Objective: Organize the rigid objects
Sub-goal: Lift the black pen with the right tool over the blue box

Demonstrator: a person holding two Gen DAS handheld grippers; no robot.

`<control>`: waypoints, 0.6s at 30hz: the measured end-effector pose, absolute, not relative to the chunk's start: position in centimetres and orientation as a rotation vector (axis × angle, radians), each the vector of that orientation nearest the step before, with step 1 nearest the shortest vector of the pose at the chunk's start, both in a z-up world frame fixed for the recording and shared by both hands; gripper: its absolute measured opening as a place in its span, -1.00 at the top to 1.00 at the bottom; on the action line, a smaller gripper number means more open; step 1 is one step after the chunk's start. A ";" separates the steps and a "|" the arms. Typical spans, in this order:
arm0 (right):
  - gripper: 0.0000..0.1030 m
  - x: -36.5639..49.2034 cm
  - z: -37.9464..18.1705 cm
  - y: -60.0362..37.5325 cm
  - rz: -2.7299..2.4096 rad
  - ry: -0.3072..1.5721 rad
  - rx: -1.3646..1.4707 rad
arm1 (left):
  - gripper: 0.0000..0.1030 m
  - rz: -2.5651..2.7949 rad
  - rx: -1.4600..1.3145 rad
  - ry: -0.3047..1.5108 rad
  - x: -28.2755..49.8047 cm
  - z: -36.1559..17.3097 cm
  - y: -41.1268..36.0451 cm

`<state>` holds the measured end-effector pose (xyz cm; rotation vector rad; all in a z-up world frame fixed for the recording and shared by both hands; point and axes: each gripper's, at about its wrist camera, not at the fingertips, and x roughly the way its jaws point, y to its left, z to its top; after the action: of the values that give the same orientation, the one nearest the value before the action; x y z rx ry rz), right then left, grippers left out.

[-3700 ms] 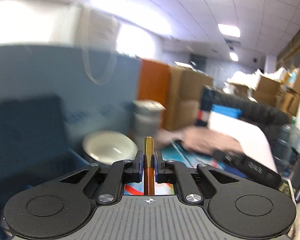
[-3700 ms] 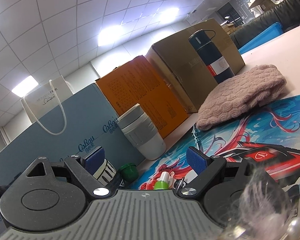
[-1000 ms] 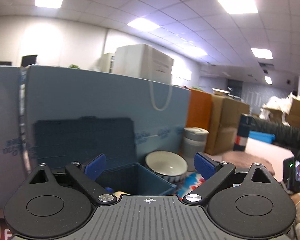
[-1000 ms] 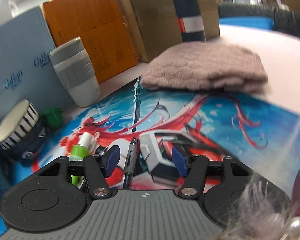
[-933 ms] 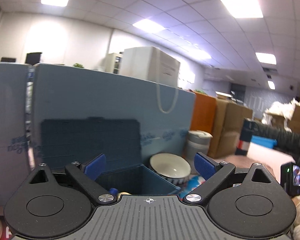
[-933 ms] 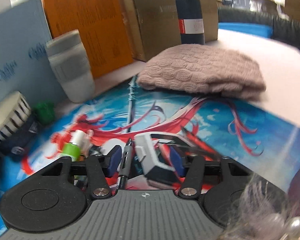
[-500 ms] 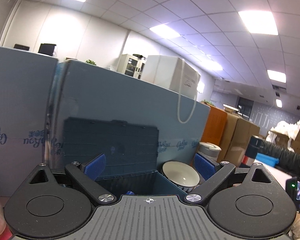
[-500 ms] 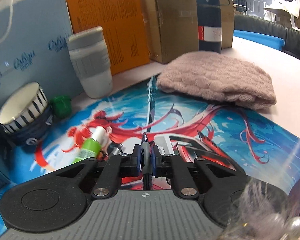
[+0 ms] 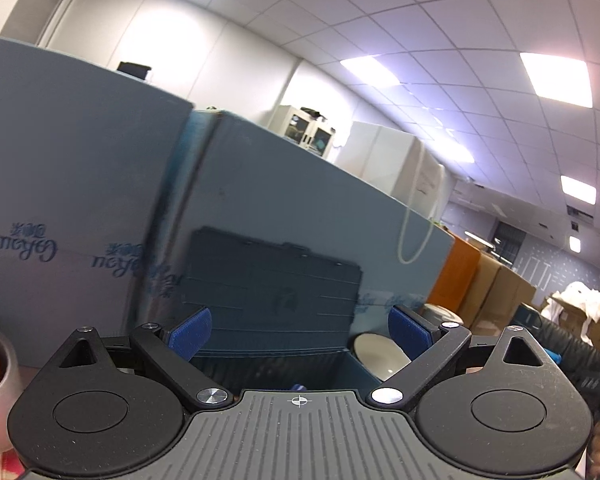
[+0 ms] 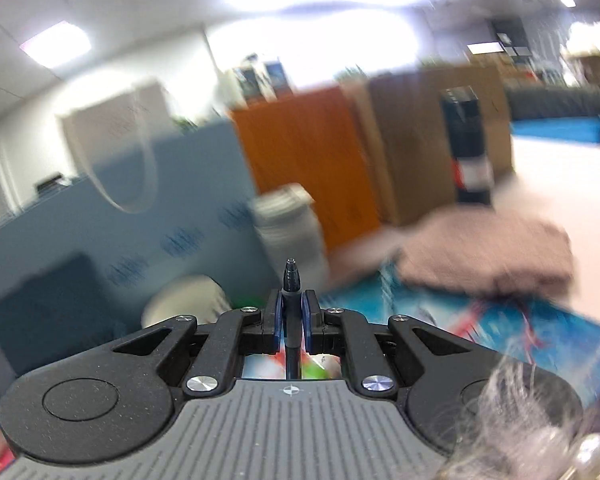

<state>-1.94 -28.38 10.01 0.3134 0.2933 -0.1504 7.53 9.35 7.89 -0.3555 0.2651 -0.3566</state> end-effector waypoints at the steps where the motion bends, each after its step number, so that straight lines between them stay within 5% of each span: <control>1: 0.81 -1.7 10.8 -27.6 -0.123 0.269 0.316 | -0.88 -0.351 -0.363 0.271 7.7 7.8 9.7; 8: 0.81 1.9 13.1 -21.4 0.183 0.240 0.398 | -0.88 -0.356 -0.408 0.302 8.3 7.1 10.9; 18: 0.81 9.5 8.8 -13.7 0.386 0.386 0.601 | -0.89 -0.336 -0.455 0.317 8.9 6.3 12.4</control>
<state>9.50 -13.71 8.82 0.6011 0.3863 0.3858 8.89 12.40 6.34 -0.4551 0.3165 -0.3360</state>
